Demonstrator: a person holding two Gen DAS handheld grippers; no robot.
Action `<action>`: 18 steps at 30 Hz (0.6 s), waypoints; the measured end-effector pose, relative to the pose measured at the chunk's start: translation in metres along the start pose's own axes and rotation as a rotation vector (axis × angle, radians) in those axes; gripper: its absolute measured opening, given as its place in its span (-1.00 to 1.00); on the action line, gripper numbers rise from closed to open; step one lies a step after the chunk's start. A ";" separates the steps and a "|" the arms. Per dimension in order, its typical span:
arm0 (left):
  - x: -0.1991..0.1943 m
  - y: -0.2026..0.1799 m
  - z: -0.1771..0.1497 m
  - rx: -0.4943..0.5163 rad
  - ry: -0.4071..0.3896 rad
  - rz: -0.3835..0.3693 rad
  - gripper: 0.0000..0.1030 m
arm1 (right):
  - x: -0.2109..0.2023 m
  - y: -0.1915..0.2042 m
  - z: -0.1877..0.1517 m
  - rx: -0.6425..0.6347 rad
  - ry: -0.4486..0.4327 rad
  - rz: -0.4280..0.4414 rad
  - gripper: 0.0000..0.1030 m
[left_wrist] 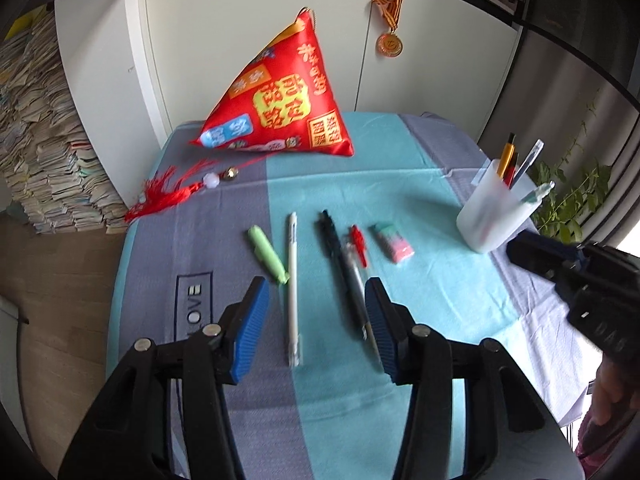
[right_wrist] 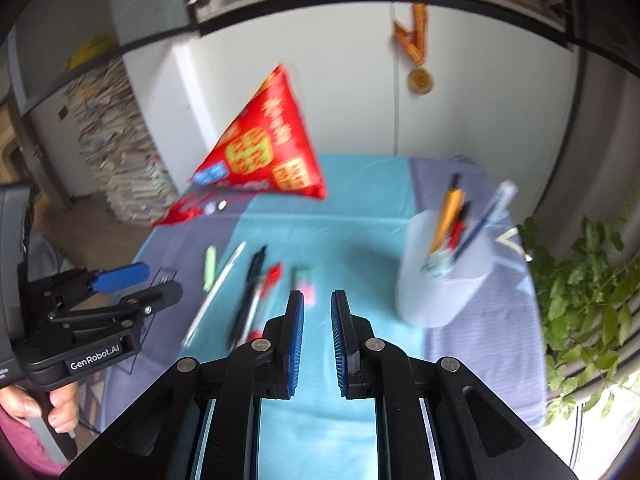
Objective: Organize stationery
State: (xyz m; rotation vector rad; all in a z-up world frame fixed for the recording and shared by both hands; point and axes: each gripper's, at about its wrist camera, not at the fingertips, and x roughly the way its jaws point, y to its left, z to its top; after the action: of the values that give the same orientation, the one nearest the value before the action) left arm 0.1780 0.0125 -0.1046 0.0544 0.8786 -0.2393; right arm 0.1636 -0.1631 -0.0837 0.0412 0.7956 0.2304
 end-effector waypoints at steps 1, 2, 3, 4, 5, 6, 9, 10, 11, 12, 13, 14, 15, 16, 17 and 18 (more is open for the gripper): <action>0.000 0.002 -0.004 -0.002 0.005 0.000 -0.11 | 0.007 0.006 -0.003 -0.014 0.022 0.012 -0.74; 0.000 0.004 -0.007 -0.003 0.010 -0.001 -0.12 | 0.013 0.013 -0.007 -0.030 0.040 0.026 -0.74; 0.001 0.006 -0.011 -0.003 0.017 -0.002 -0.12 | 0.021 0.020 -0.011 -0.046 0.065 0.035 -0.74; 0.003 0.008 -0.014 -0.002 0.024 -0.001 -0.14 | 0.028 0.026 -0.015 -0.054 0.092 0.041 -0.74; 0.004 0.009 -0.017 -0.001 0.033 0.001 -0.15 | 0.035 0.031 -0.018 -0.055 0.116 0.053 -0.74; 0.007 0.011 -0.019 -0.001 0.042 0.002 -0.15 | 0.041 0.036 -0.021 -0.053 0.140 0.080 -0.73; 0.015 0.017 -0.026 -0.004 0.072 0.005 -0.20 | 0.055 0.047 -0.030 -0.056 0.186 0.093 -0.73; 0.019 0.018 -0.027 -0.005 0.083 0.008 -0.22 | 0.058 0.049 -0.032 -0.061 0.192 0.088 -0.73; 0.024 0.020 -0.029 -0.005 0.094 0.011 -0.25 | 0.060 0.051 -0.033 -0.061 0.200 0.088 -0.73; 0.027 0.021 -0.030 -0.005 0.103 0.011 -0.25 | 0.063 0.052 -0.034 -0.055 0.209 0.090 -0.73; 0.031 0.021 -0.031 -0.003 0.113 0.008 -0.25 | 0.065 0.052 -0.035 -0.049 0.215 0.093 -0.73; 0.035 0.021 -0.032 -0.002 0.123 0.007 -0.25 | 0.067 0.051 -0.035 -0.043 0.220 0.092 -0.73; 0.039 0.021 -0.033 -0.001 0.131 0.006 -0.25 | 0.069 0.050 -0.035 -0.038 0.223 0.086 -0.73; 0.043 0.021 -0.034 0.003 0.138 0.005 -0.25 | 0.071 0.050 -0.036 -0.034 0.227 0.079 -0.73; 0.047 0.020 -0.034 0.006 0.145 0.005 -0.26 | 0.072 0.049 -0.036 -0.030 0.231 0.076 -0.73; 0.051 0.019 -0.035 0.010 0.152 0.008 -0.26 | 0.074 0.048 -0.036 -0.023 0.235 0.076 -0.73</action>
State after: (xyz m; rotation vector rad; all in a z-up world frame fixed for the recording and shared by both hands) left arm 0.1873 0.0268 -0.1674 0.0863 1.0283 -0.2341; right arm 0.1790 -0.1022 -0.1550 0.0233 1.0261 0.3206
